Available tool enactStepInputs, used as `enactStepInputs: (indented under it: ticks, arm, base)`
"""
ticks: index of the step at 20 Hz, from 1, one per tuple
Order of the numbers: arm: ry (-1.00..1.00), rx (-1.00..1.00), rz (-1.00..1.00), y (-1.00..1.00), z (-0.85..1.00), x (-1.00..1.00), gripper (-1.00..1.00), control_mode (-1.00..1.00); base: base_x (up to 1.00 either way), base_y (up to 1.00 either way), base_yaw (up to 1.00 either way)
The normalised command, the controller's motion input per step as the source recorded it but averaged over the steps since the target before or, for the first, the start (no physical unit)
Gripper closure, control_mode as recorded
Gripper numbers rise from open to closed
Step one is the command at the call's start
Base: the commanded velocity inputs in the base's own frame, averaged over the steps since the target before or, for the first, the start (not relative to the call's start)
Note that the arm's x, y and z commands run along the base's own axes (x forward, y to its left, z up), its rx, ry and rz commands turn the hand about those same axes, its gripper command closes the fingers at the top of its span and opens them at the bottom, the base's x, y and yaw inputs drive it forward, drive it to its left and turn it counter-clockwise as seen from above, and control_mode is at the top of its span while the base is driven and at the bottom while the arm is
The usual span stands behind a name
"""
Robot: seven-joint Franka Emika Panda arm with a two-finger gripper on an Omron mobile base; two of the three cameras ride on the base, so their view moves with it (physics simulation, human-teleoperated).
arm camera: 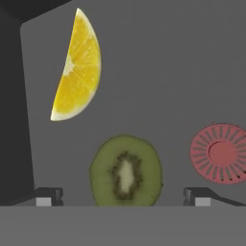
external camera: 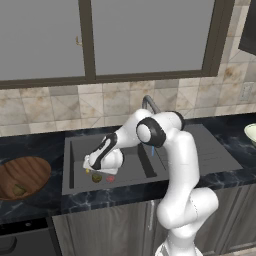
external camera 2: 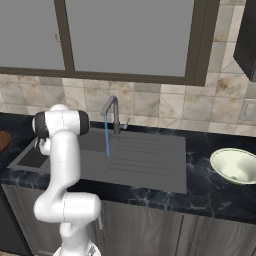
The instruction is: Pick the kiwis from the sink and place them in one bowl. Place the lemon wedge in the other bowl. Then turn off the sink faucet.
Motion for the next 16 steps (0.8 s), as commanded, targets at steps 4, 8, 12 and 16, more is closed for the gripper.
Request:
enactStepInputs:
  ticks: [4, 8, 12, 16]
  arm:
    - [0.0, 0.0, 0.0, 0.0, -0.09, 0.0, -1.0, -1.0]
    - [0.0, 0.0, 0.0, 0.01, -0.07, 0.0, -1.0, -1.0]
    - [0.0, 0.0, 0.0, 0.01, -0.14, 0.0, -1.0, -1.0]
    - [0.0, 0.0, 0.0, 0.02, -0.21, 0.0, -1.0, -1.0]
  base:
    - [0.0, 0.0, 0.0]
    - [0.0, 0.0, 0.0]
    - [0.0, 0.0, 0.0]
    - [0.0, 0.0, 0.0]
